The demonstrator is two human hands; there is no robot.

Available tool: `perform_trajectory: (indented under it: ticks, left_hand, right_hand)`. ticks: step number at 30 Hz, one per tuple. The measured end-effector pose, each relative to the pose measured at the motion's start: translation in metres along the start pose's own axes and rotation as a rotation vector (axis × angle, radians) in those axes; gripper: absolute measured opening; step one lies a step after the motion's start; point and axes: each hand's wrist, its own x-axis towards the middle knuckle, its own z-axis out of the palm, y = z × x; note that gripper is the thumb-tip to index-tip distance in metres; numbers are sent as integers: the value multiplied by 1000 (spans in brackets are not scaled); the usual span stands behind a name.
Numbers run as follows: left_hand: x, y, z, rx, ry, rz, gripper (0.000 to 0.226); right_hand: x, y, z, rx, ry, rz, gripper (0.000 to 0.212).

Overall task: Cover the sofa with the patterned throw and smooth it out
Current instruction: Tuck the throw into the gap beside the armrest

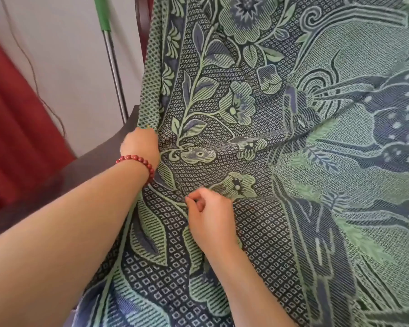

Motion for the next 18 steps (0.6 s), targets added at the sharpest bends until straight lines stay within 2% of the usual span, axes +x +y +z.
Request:
perform_trajectory:
  ticks: [5, 8, 10, 15, 18]
  left_hand:
    - [5, 16, 23, -79, 54, 115, 19]
    - [8, 18, 33, -128, -50, 68, 46]
    - [5, 16, 44, -132, -111, 40, 54]
    - [7, 16, 50, -214, -154, -7, 57]
    - [4, 18, 37, -261, -125, -1, 57]
  right_hand:
    - [-8, 9, -8, 5, 54, 18, 17]
    - [-11, 13, -7, 16, 36, 49, 28]
    - [-13, 15, -4, 17, 9, 84, 29]
    - [-15, 14, -12, 45, 31, 100, 29]
    - [-24, 15, -21, 57, 76, 116, 27]
